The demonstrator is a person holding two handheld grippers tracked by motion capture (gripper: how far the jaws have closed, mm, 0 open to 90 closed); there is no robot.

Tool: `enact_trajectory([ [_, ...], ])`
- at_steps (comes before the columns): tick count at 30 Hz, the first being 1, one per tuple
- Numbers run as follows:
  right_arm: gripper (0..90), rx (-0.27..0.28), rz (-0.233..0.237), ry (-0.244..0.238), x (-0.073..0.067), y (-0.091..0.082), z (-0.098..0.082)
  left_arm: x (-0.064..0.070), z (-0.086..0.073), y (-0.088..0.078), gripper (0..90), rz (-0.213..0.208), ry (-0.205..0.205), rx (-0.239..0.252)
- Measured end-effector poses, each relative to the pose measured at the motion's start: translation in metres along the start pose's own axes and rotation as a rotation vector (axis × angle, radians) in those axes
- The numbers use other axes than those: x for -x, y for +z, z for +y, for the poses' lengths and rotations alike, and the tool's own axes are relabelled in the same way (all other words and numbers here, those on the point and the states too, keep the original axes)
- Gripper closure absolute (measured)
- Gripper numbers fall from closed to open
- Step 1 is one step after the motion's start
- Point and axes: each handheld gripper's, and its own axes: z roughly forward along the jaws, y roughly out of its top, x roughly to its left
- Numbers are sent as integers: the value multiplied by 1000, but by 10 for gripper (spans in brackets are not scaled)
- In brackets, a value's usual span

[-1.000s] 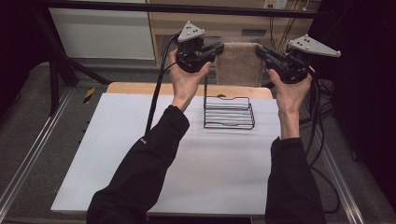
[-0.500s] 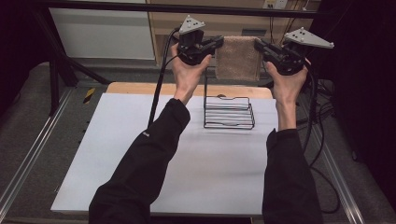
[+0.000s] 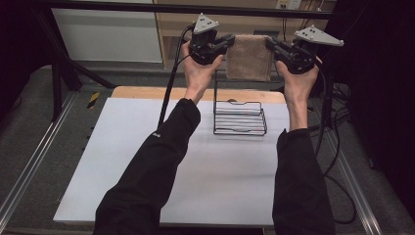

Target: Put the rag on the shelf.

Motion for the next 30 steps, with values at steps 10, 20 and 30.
enact_trajectory([
  [10, 844, -17, 2, 0, 8, 10, -17, 0, -12, 8, 857, -4, 23, -32],
  [20, 844, -52, 34, 4, 10, 6, -38, 5, -30, 7, 857, -34, 50, -69],
  [30, 842, -86, 52, -1, 9, 5, -54, 8, -42, 3, 857, -54, 53, -98],
])
